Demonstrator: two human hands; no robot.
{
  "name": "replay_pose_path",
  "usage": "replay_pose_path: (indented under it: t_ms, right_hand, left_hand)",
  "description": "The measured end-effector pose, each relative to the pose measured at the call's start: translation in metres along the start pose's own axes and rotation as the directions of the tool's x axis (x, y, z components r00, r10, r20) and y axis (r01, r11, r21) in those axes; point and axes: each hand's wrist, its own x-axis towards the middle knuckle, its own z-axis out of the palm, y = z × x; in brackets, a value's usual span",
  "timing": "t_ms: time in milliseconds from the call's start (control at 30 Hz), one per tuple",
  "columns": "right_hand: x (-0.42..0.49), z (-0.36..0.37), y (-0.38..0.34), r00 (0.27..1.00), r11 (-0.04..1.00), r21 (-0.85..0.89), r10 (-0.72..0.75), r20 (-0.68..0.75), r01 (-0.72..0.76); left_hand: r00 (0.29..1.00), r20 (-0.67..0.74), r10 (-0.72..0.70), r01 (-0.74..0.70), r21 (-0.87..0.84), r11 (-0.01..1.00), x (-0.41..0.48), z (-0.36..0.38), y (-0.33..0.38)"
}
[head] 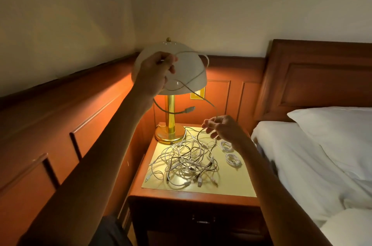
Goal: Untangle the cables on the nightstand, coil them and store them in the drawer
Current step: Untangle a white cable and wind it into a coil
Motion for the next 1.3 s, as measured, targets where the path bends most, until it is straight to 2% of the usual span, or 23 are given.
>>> replay_pose_path:
  t_ms: [33, 100, 167, 233, 267, 333, 367, 433, 500, 533, 600, 633, 700, 767, 800, 867, 933, 1067, 1133, 1200, 1267, 1300]
  right_hand:
    - [-0.003, -0.009, -0.009, 0.998, 0.996, -0.076, -0.042, 0.053, 0.046]
    - [-0.014, -0.025, -0.022, 0.957, 0.941, -0.302, -0.061, 0.285, 0.150]
    - [-0.032, -0.039, -0.033, 0.866, 0.864, -0.458, 0.053, 0.497, 0.210]
    - [-0.052, -0.056, -0.048, 0.804, 0.856, -0.471, 0.121, 0.582, 0.212]
    - [-0.062, -0.064, -0.054, 0.804, 0.877, -0.444, 0.126, 0.581, 0.184]
    - [-0.077, -0.075, -0.064, 0.858, 0.909, -0.389, 0.074, 0.508, 0.152]
    - [-0.082, -0.077, -0.068, 0.904, 0.921, -0.363, 0.025, 0.427, 0.146]
    - [-0.088, -0.075, -0.079, 0.962, 0.962, -0.205, -0.126, 0.244, 0.178]
    - [-0.089, -0.064, -0.084, 0.957, 0.965, -0.040, -0.251, 0.144, 0.259]
    - [-0.089, -0.058, -0.087, 0.944, 0.950, -0.025, -0.304, 0.127, 0.310]
    - [-0.088, -0.047, -0.085, 0.926, 0.928, 0.057, -0.371, 0.074, 0.367]
    - [-0.087, -0.045, -0.084, 0.935, 0.924, 0.157, -0.354, 0.005, 0.349]
    - [-0.087, -0.047, -0.080, 0.950, 0.886, 0.345, -0.269, -0.161, 0.310]
    - [-0.088, -0.051, -0.073, 0.951, 0.903, 0.327, -0.211, -0.224, 0.278]
    - [-0.090, -0.051, -0.068, 0.964, 0.933, 0.270, -0.193, -0.184, 0.238]
    - [-0.095, -0.047, -0.061, 0.983, 0.980, 0.077, -0.185, -0.012, 0.186]
    - [-0.099, -0.039, -0.061, 0.971, 0.973, -0.080, -0.208, 0.119, 0.218]
    - [-0.100, -0.028, -0.069, 0.913, 0.938, 0.129, -0.344, 0.218, 0.323]
    - [-0.097, -0.029, -0.069, 0.908, 0.918, 0.165, -0.386, 0.166, 0.360]
    - [-0.091, -0.032, -0.065, 0.935, 0.903, 0.250, -0.352, -0.031, 0.348]
    - [-0.085, -0.040, -0.061, 0.927, 0.889, 0.294, -0.286, -0.242, 0.351]
    - [-0.084, -0.043, -0.059, 0.917, 0.899, 0.259, -0.278, -0.287, 0.353]
  left_hand:
    - [1.000, 0.023, 0.008, -0.010, 0.049, 0.999, -0.002, 0.000, 0.002]
    - [0.998, 0.067, 0.004, -0.013, 0.140, 0.990, -0.007, -0.001, 0.006]
    - [0.993, 0.117, -0.021, 0.001, 0.164, 0.987, -0.014, -0.004, 0.010]
    - [0.982, 0.185, -0.033, 0.006, 0.147, 0.989, -0.022, -0.009, 0.015]
    - [0.975, 0.217, -0.037, 0.006, 0.140, 0.990, -0.026, -0.011, 0.017]
    - [0.962, 0.270, -0.049, 0.012, 0.136, 0.991, -0.036, -0.014, 0.022]
    - [0.953, 0.299, -0.057, 0.016, 0.138, 0.990, -0.041, -0.014, 0.024]
    - [0.928, 0.366, -0.070, 0.014, 0.154, 0.988, -0.050, -0.010, 0.025]
    - [0.917, 0.393, -0.074, 0.008, 0.167, 0.986, -0.058, -0.001, 0.025]
    - [0.920, 0.384, -0.082, 0.020, 0.163, 0.987, -0.060, 0.002, 0.024]
    - [0.924, 0.355, -0.141, 0.102, 0.126, 0.987, -0.065, 0.005, 0.022]
    - [0.911, 0.363, -0.195, 0.179, 0.078, 0.981, -0.067, 0.004, 0.018]
    - [0.842, 0.453, -0.294, 0.361, -0.068, 0.930, -0.076, -0.003, 0.004]
    - [0.766, 0.564, -0.308, 0.472, -0.167, 0.866, -0.090, -0.010, -0.017]
    - [0.742, 0.600, -0.299, 0.486, -0.175, 0.856, -0.098, -0.012, -0.027]
    - [0.721, 0.629, -0.292, 0.501, -0.182, 0.846, -0.111, -0.011, -0.037]
    - [0.731, 0.596, -0.331, 0.536, -0.201, 0.820, -0.119, -0.005, -0.037]
    - [0.750, 0.565, -0.344, 0.523, -0.188, 0.831, -0.120, 0.009, -0.025]
    - [0.740, 0.570, -0.357, 0.547, -0.200, 0.813, -0.121, 0.012, -0.021]
    - [0.731, 0.599, -0.327, 0.538, -0.211, 0.816, -0.123, 0.011, -0.022]
    - [0.727, 0.639, -0.251, 0.437, -0.148, 0.887, -0.127, 0.006, -0.025]
    - [0.719, 0.658, -0.223, 0.380, -0.104, 0.919, -0.129, 0.004, -0.026]
